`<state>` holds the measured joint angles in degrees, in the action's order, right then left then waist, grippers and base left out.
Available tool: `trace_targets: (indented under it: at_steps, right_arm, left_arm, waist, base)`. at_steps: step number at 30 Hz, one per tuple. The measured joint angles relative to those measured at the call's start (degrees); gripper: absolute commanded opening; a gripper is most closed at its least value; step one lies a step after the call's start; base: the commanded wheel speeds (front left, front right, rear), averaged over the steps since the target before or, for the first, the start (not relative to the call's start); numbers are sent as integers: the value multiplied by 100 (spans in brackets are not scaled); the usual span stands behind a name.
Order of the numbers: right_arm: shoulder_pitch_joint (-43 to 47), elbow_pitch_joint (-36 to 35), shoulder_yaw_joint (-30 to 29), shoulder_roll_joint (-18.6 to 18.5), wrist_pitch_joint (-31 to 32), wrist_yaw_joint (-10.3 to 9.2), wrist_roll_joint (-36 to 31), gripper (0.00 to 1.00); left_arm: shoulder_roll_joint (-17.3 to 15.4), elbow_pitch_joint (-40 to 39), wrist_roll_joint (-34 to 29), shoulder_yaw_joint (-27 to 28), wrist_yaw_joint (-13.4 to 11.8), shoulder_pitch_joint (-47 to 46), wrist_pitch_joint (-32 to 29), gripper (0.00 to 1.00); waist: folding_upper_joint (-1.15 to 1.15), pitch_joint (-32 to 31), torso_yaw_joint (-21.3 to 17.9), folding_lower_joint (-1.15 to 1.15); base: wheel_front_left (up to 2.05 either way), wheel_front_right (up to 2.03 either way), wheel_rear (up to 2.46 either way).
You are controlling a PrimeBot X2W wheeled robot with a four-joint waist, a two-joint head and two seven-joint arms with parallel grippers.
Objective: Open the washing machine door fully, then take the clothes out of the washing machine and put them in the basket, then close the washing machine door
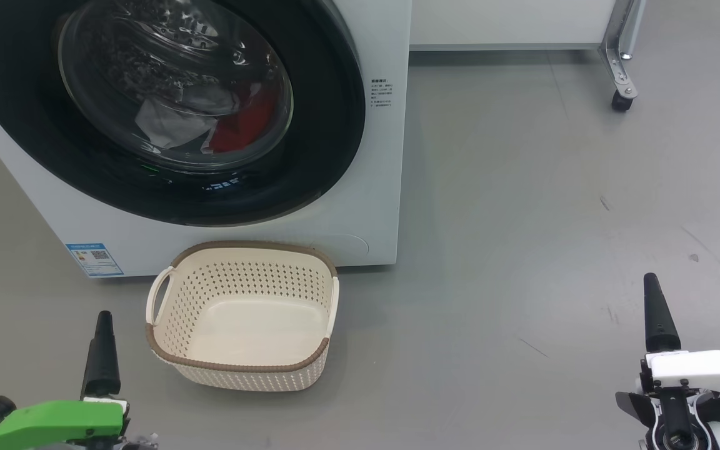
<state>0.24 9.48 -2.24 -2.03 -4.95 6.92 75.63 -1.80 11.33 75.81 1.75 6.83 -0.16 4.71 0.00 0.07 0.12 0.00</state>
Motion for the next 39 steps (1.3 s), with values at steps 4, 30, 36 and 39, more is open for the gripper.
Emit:
trace_targets:
  at_steps: [4, 30, 36, 39]
  right_arm:
    - [-1, -71, 44, 0, -51, -9, -236, 100]
    - [-44, -389, 347, -2, -492, -357, -2450, 100]
    - [-88, -427, 461, -4, -600, -413, -2942, 100]
    - [-94, -441, 513, -7, -655, -466, -3203, 100]
  left_arm:
    - [-1, -42, -309, -26, -5, 0, 51, 100]
    - [-9, -419, -3300, -580, -356, 0, 503, 100]
    - [-12, -442, -4013, -756, -467, 0, 608, 100]
    - [-13, -445, -4419, -839, -533, 0, 658, 100]
  waist:
    - [0, -1, 2, 0]
    - [0, 20, -14, 0]
    - [0, 24, -17, 0]
    - [0, 23, -20, 0]
  base:
    - [0, 0, 0]
    - [0, 0, 0]
    - [0, 0, 0]
    - [0, 0, 0]
